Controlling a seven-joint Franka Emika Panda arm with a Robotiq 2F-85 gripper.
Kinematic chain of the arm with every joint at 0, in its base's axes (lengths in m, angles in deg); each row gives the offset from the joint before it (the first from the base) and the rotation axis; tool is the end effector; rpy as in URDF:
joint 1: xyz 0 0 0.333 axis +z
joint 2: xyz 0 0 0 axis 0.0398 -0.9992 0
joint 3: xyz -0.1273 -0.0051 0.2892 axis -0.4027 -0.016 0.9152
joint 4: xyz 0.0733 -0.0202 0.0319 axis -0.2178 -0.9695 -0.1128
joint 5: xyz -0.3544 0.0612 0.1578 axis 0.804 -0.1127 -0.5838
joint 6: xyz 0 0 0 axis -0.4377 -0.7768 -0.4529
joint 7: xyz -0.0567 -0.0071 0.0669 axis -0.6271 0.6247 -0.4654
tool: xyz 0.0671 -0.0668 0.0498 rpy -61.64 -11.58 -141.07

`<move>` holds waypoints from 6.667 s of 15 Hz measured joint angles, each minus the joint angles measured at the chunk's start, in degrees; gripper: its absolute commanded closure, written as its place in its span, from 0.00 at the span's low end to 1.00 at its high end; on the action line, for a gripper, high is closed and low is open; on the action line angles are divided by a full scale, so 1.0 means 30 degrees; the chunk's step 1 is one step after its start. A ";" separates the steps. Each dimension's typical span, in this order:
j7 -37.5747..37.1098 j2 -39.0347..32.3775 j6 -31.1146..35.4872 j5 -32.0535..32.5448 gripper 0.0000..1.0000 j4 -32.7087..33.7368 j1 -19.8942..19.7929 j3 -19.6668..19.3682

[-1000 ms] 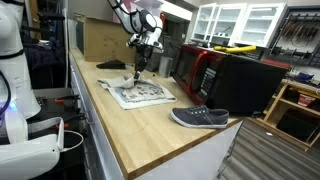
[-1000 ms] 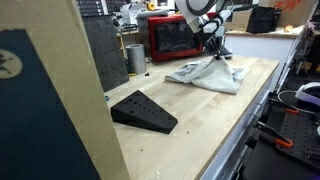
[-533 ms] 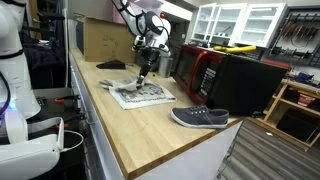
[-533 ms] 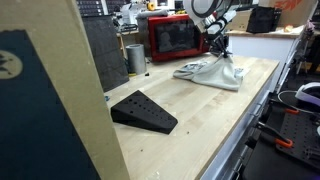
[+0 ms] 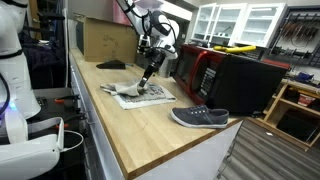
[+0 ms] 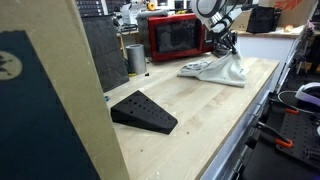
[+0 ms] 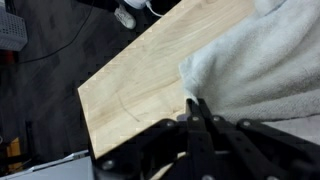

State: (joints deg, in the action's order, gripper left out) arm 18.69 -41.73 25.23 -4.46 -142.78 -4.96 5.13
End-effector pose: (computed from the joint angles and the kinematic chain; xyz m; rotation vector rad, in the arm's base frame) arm 0.5233 -0.1612 0.2996 2.4859 -0.7284 -0.6714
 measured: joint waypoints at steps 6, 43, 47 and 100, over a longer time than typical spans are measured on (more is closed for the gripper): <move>-0.0396 -0.0566 -0.0686 0.0086 0.65 0.0314 -0.0302 -0.0277; 0.1896 -0.0277 0.2694 -0.0641 0.00 0.0470 0.3816 0.4437; 0.2918 -0.1050 0.2403 -0.2172 0.00 0.1161 0.3060 0.4141; 0.3351 -0.8169 -0.4511 -0.5880 0.99 1.1133 0.1359 0.2539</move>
State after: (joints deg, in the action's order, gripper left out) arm 28.74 -66.24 11.70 -22.10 -109.38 -0.89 12.74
